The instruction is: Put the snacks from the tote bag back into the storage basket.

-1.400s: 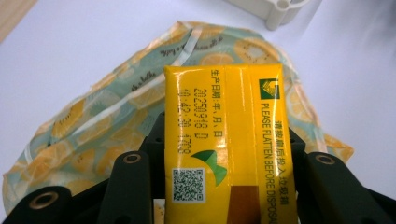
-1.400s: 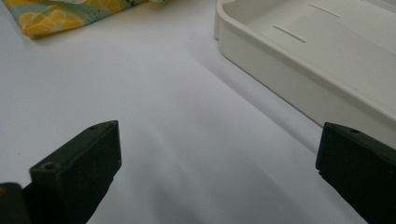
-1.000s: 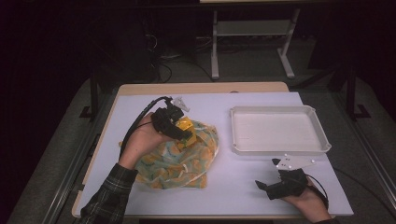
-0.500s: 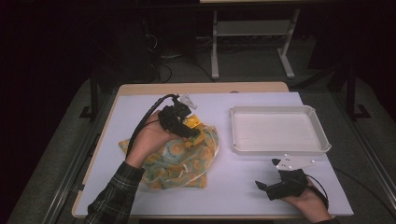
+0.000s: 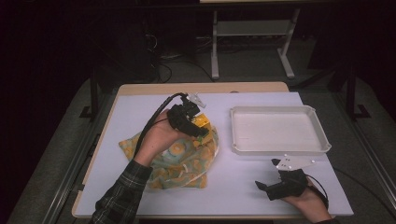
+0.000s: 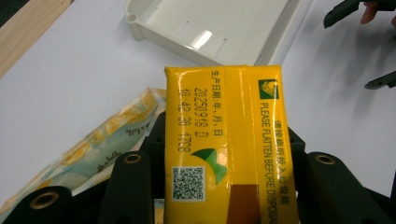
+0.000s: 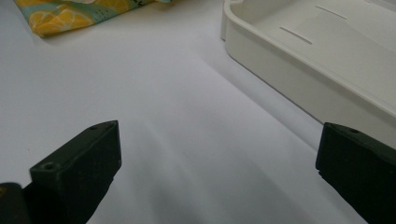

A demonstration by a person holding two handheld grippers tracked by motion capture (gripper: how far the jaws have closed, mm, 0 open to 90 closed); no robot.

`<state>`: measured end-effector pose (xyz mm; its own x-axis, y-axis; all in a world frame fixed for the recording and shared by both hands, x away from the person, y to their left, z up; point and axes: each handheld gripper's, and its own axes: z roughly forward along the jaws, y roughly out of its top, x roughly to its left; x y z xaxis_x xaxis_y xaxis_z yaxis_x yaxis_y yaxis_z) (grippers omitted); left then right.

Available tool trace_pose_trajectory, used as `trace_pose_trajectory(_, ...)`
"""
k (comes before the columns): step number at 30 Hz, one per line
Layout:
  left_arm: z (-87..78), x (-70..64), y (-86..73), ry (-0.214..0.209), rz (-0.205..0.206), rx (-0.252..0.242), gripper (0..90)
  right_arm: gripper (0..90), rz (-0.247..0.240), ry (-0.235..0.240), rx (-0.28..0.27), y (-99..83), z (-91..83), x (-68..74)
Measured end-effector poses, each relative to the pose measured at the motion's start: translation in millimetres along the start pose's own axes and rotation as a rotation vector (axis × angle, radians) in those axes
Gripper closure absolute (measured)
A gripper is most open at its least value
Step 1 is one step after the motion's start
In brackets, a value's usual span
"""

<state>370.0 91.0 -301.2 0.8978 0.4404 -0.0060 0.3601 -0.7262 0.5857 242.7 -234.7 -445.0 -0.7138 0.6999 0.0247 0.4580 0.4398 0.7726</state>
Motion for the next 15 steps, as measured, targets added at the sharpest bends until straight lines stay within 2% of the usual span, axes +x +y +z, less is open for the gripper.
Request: trace_pose_trajectory(15,13.3,-5.2,16.2,-0.015,0.016,0.0,53.3,0.0,0.001,0.009,-0.01,0.5,-1.1,0.0)
